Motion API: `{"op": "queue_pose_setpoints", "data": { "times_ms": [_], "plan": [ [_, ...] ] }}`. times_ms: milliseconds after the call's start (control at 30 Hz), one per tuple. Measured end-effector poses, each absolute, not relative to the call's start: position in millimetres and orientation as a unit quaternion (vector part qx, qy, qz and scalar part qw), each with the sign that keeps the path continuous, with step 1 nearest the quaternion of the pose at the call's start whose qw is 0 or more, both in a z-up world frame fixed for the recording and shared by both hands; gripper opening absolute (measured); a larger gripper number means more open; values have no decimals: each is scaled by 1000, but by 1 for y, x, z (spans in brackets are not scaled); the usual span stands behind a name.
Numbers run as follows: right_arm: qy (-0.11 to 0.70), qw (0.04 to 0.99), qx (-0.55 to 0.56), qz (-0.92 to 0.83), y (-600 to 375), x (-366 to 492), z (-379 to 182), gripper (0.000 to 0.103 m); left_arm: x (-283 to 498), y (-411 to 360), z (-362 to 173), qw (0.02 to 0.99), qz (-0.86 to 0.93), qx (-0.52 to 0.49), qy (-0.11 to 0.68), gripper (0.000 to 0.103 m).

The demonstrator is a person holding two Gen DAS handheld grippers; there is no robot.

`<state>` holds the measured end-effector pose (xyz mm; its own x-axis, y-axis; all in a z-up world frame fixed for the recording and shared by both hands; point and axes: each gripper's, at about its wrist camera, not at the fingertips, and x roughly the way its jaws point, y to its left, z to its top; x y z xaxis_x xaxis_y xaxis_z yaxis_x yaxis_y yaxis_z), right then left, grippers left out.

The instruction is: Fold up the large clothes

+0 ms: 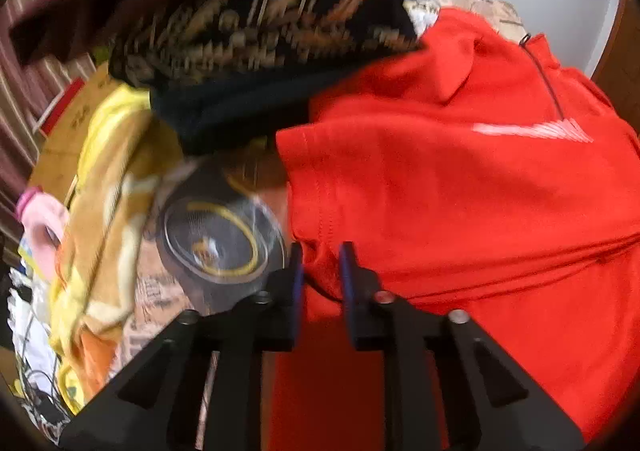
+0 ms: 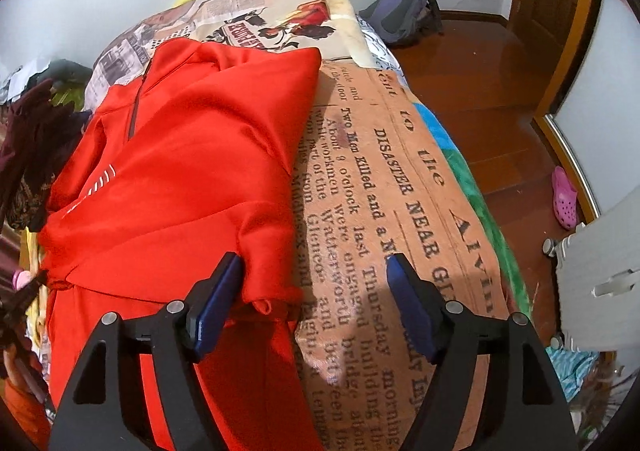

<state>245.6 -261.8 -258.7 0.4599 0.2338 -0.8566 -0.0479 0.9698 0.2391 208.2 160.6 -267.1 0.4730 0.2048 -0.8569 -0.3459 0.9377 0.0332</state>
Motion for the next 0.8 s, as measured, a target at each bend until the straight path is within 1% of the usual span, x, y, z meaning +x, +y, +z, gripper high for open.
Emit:
{"op": "queue_pose_setpoints", "data": {
  "times_ms": [67, 133, 167, 300, 467, 567, 800],
  "plan": [
    [512, 850, 88, 81, -261, 245, -258, 71, 203, 161, -273, 851, 168, -64, 493, 34],
    [513, 851, 84, 79, -260, 245, -256, 71, 199, 161, -271, 850, 171, -57, 494, 39],
    [512, 851, 82, 78, -260, 244, -256, 71, 197, 162, -269, 850, 171, -54, 495, 40],
    [509, 855, 73, 74, -261, 243, -250, 71, 194, 160, -254, 849, 176, -33, 496, 40],
    [496, 863, 61, 75, -260, 244, -236, 71, 196, 158, -224, 866, 161, -27, 473, 40],
    [480, 872, 48, 79, -257, 249, -223, 71, 208, 141, -196, 884, 142, -1, 445, 40],
    [425, 898, 34, 109, -236, 266, -180, 71, 254, 92, -153, 919, 71, 25, 386, 41]
  ]
}}
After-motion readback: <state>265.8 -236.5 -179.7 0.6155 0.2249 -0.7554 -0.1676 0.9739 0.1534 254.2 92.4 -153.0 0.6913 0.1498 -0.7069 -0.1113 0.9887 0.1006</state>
